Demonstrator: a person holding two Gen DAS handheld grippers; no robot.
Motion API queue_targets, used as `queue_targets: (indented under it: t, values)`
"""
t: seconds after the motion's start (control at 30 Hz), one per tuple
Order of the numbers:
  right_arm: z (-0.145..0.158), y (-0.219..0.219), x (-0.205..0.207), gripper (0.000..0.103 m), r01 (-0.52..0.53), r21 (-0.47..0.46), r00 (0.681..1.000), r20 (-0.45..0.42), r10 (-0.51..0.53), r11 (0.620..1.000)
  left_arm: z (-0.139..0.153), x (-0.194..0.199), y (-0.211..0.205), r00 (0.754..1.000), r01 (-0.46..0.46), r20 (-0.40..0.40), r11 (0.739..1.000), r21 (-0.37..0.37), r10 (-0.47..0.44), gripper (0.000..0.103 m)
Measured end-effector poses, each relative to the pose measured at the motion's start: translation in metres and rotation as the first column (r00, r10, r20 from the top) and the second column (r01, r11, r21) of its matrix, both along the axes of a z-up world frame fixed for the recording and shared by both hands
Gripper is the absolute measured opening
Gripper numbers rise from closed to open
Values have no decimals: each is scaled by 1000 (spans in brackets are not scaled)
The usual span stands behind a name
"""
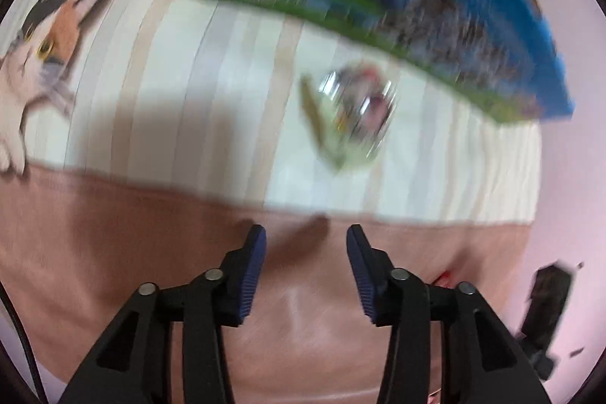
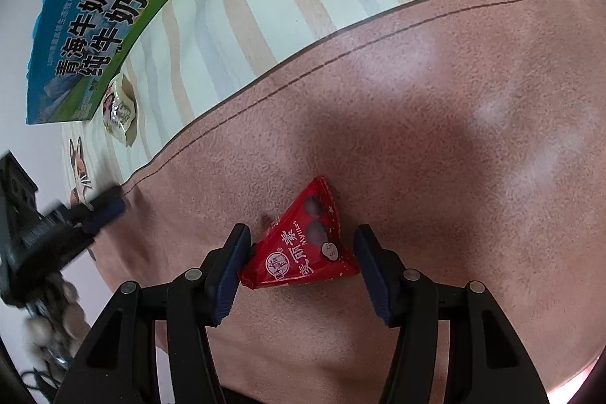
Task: Organize snacks
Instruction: 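Grasp the red sachet with the right tool while the left tool grasps the clear bag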
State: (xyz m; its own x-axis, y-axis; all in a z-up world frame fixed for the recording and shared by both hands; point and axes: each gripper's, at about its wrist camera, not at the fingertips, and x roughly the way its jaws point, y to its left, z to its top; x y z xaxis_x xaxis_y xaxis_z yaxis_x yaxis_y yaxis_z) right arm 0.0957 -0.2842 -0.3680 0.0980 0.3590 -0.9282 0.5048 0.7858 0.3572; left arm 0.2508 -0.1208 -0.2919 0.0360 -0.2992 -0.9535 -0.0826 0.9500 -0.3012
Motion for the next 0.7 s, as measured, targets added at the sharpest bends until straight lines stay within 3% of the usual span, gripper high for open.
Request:
queue_targets:
  t: [0.13,0.23,0.37,0.5,0.7]
  values:
    - [-2,0,2,62,-3,-1,1000,-11,2,1000,8,32,-10,999,-32,5,998,-59,32,59]
    - [-3,4,2,62,-10,-14,1000,-22,10,1000,5,63,-24,999,-37,20,999,-35,38,62]
    - [-7,22,8,62,-34,-41,999,-38,32,999,3,77,-28,995,-58,82,998,22,56,62]
    - [-9,31,15,62,-63,-58,997,-55,60,996,-4,70,-28,994,-6,111,996,93,-4,41]
    - [-14,53,25,62,-120,-83,991,-67,115,989,-16,25,-21,993,79,75,990,120,-89,38]
